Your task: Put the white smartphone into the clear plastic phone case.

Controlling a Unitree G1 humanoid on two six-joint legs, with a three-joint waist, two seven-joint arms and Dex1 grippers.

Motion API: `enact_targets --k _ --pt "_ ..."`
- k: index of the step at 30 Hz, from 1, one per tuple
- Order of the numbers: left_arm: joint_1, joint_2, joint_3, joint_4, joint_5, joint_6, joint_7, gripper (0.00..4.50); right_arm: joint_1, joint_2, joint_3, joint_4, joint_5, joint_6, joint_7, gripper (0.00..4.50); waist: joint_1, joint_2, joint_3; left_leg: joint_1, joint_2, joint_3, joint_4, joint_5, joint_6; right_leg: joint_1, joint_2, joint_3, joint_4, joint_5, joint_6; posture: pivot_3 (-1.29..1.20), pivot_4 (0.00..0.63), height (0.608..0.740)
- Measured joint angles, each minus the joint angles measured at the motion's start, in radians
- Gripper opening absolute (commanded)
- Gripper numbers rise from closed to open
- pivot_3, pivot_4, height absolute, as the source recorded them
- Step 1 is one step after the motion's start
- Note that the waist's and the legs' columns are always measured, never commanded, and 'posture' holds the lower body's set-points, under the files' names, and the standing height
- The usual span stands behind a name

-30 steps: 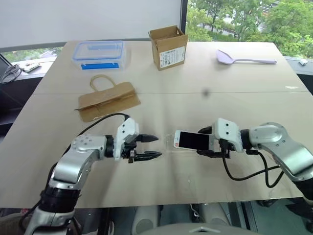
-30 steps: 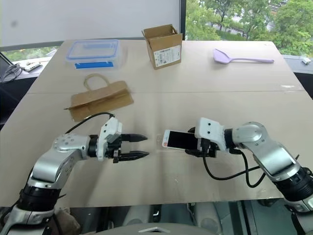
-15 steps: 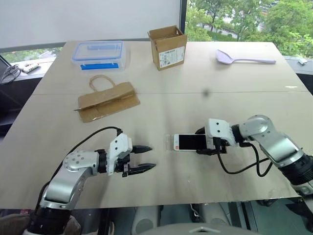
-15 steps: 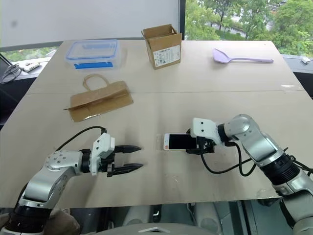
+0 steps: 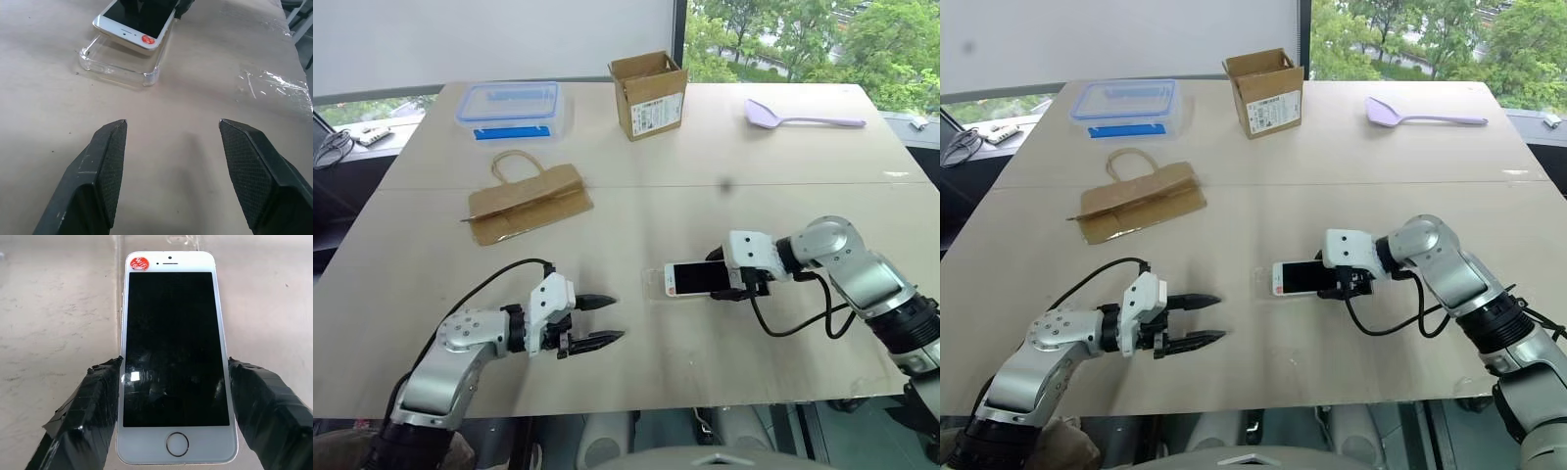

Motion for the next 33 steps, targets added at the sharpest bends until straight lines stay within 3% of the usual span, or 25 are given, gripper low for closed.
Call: enact_targets --k 9,11,13,20,23,30,31,33 --pt "-0.016 -0.004 -0.004 0.008 0.000 0.003 0.021 3.03 -0.010 0.015 0.007 0.000 -0.049 -0.048 0.029 2.96 0.000 0.000 0.000 0.001 0.000 0.000 0.000 0.000 0.000 0.000 0.000 0.000 0.001 0.000 0.000 0.00 0.150 0.740" --pt "-0.036 -0.005 -0.005 0.001 -0.001 0.020 0.037 3.03 -0.015 0.018 0.007 -0.001 -0.046 -0.038 0.042 3.98 0.000 0.000 0.000 0.001 0.000 0.000 0.000 0.000 0.000 0.000 0.000 0.000 0.001 0.000 0.000 0.00 0.150 0.740" --pt "-0.048 -0.005 -0.008 -0.009 -0.001 0.036 0.046 3.03 -0.016 0.027 0.011 0.000 -0.043 -0.021 0.055 4.43 0.000 0.000 0.000 0.000 0.000 0.000 0.000 0.000 0.000 0.000 0.000 0.000 0.001 0.000 0.000 0.00 0.150 0.740" --pt "-0.076 -0.005 -0.026 -0.045 -0.010 0.089 0.073 3.03 -0.010 0.022 -0.027 -0.054 0.011 0.040 0.060 4.43 0.000 0.001 0.000 0.000 0.000 0.000 0.000 0.000 0.000 0.000 0.000 0.000 0.001 0.000 0.000 0.00 0.150 0.740" --pt "-0.085 -0.005 -0.026 -0.045 -0.010 0.094 0.076 3.03 -0.017 0.014 -0.084 -0.101 0.081 0.117 0.073 3.68 0.000 0.001 0.000 0.000 0.000 0.000 0.000 0.000 0.000 0.000 0.000 0.000 0.001 0.000 0.000 0.00 0.150 0.740" --pt "-0.109 -0.005 -0.027 -0.041 -0.022 0.095 0.071 3.03 -0.039 0.097 -0.119 -0.125 0.159 0.254 0.014 0.39 -0.004 0.001 0.000 0.000 0.000 0.000 0.000 0.000 0.000 0.000 0.001 0.000 0.001 0.000 0.000 0.00 0.150 0.740" --pt "-0.109 -0.003 -0.026 -0.040 -0.030 0.097 0.064 2.51 -0.039 0.128 -0.107 -0.120 0.157 0.262 -0.009 0.00 -0.004 0.001 0.000 0.000 0.000 0.000 0.000 0.000 0.000 0.000 0.001 0.000 0.001 0.000 0.000 0.00 0.150 0.740" --pt "-0.106 0.000 -0.026 -0.040 -0.042 0.107 0.052 1.77 -0.038 0.187 -0.080 -0.106 0.145 0.266 -0.053 0.00 -0.003 0.001 0.001 0.000 0.000 0.000 0.000 0.000 0.000 0.000 0.001 0.000 0.001 0.000 0.000 0.00 0.150 0.740"
